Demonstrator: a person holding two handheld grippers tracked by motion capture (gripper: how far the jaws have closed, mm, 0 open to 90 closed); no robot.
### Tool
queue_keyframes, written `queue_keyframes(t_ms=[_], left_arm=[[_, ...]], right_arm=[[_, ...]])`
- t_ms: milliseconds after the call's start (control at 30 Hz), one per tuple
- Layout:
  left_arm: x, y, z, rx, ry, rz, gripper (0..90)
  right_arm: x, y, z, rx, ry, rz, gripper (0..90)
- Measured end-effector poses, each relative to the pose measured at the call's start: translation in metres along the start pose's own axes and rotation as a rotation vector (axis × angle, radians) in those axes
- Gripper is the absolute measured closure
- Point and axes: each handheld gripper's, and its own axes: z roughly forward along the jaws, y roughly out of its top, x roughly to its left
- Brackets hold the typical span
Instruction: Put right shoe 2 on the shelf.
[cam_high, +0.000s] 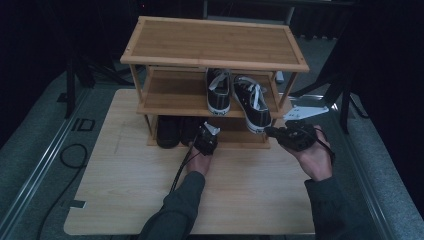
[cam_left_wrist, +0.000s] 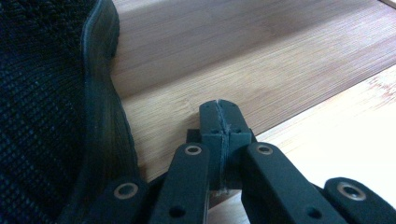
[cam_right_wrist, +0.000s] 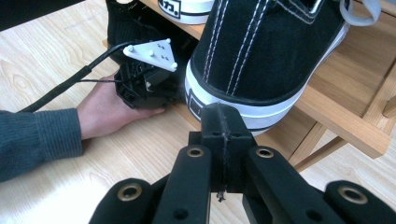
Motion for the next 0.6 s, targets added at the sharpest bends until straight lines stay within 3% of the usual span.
queue_keyframes(t_ms=[400,600], left_arm=[[0.001,0.000,0.000,-0.004,-0.013,-0.023,90.0],[0.002,0.000,0.000,0.004,-0.018,-0.016,90.0]], right_arm=[[0.005,0.007,0.010,-0.018,0.025,-0.003,90.0],[0.006,0.011,0.013,-0.026,0.034,0.000,90.0]])
